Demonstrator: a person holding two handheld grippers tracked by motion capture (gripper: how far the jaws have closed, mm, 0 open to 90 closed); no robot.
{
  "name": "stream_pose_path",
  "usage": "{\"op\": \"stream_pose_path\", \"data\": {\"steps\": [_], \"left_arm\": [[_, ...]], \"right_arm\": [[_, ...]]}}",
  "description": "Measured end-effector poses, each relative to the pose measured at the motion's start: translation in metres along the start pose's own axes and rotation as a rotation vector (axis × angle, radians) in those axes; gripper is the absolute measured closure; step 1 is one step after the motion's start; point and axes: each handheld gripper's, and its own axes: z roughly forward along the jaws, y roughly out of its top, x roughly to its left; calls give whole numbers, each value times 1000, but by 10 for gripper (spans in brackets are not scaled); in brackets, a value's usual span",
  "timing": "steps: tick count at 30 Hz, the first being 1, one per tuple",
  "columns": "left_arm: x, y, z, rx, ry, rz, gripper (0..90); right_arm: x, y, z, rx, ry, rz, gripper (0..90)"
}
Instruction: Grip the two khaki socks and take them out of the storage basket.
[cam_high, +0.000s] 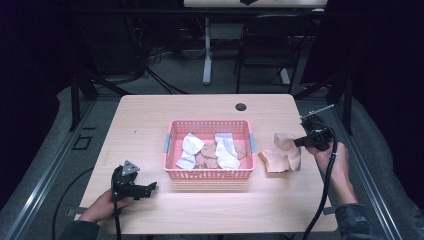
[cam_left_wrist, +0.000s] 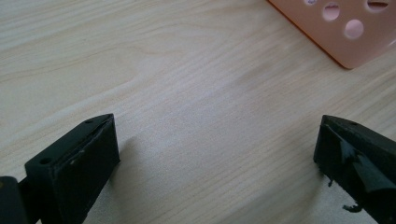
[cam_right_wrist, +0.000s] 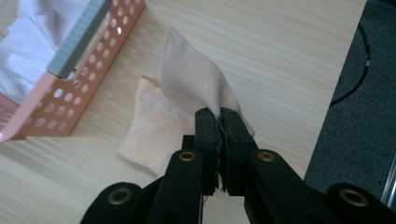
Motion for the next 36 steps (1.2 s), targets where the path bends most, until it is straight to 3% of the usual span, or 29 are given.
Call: {"op": "stream_pose_path", "data": {"steps": [13,19,25,30,34,36], "left_arm": [[0,0,0,0,0,0,0],[0,0,0,0,0,0,0],[0,0,0,0,0,0,0],[0,0,0,0,0,0,0],[0,0,0,0,0,0,0],[0,0,0,0,0,0,1]], "right_arm": [[-19,-14,45,131,-4,48,865],[-28,-17,57,140,-1,100,859],[-34,-22,67,169,-15,117,820],[-36,-23,64,165,-22,111,688],[-35,-24,55,134,-42,125,487],[-34,-24,47,106,-29,129,386]]}}
